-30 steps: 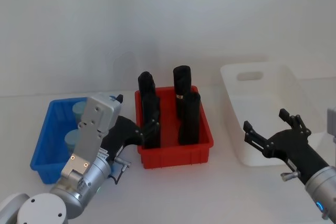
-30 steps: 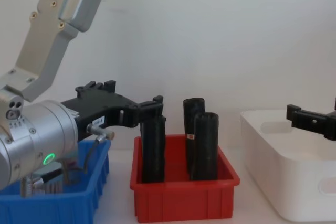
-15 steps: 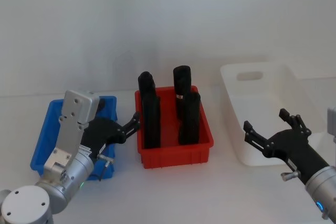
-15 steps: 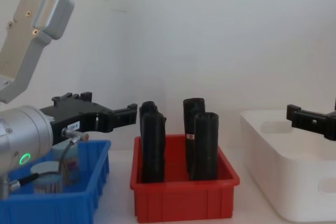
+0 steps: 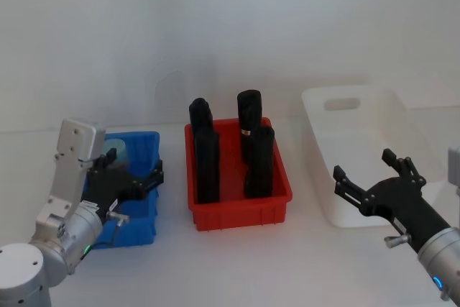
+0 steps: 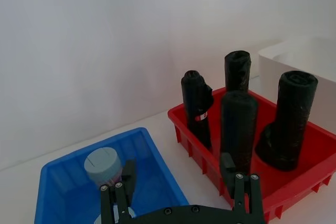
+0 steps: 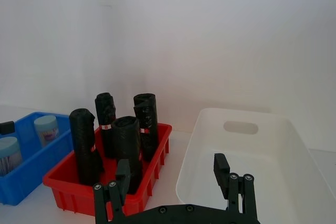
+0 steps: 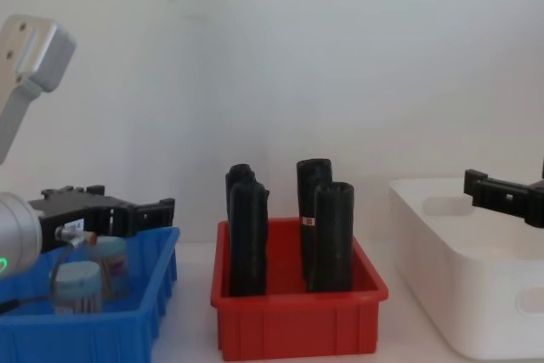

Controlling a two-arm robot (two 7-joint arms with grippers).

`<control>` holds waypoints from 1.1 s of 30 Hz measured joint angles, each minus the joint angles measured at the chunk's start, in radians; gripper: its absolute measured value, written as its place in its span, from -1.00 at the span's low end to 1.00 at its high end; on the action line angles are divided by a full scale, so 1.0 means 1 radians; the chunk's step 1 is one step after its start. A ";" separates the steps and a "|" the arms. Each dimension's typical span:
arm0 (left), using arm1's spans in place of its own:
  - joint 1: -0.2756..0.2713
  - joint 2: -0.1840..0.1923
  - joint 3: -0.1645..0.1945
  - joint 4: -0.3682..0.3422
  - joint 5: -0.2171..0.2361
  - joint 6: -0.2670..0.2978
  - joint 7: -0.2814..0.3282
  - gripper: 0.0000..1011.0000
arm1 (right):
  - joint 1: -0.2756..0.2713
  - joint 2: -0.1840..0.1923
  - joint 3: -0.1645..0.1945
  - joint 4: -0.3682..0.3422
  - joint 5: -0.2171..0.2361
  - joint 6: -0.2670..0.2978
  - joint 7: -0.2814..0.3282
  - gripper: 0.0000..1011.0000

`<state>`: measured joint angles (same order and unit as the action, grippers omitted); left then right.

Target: Pick the cotton swabs from the blue box and place them into the white box.

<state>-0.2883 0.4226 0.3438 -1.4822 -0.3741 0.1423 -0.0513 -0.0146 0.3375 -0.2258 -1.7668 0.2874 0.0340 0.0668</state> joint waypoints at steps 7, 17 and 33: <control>-0.019 0.004 -0.019 0.045 -0.012 0.032 -0.001 0.99 | 0.000 0.000 0.000 0.000 0.000 0.000 0.000 0.98; -0.042 0.005 -0.035 0.106 -0.006 0.065 -0.009 0.99 | 0.000 0.000 0.000 0.000 0.000 0.000 0.000 0.98; -0.085 -0.009 -0.045 0.211 0.017 0.089 -0.039 0.99 | 0.000 0.000 0.000 0.000 0.000 0.000 0.000 0.98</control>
<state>-0.3733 0.4134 0.2991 -1.2713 -0.3572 0.2315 -0.0908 -0.0147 0.3375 -0.2258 -1.7668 0.2873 0.0340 0.0667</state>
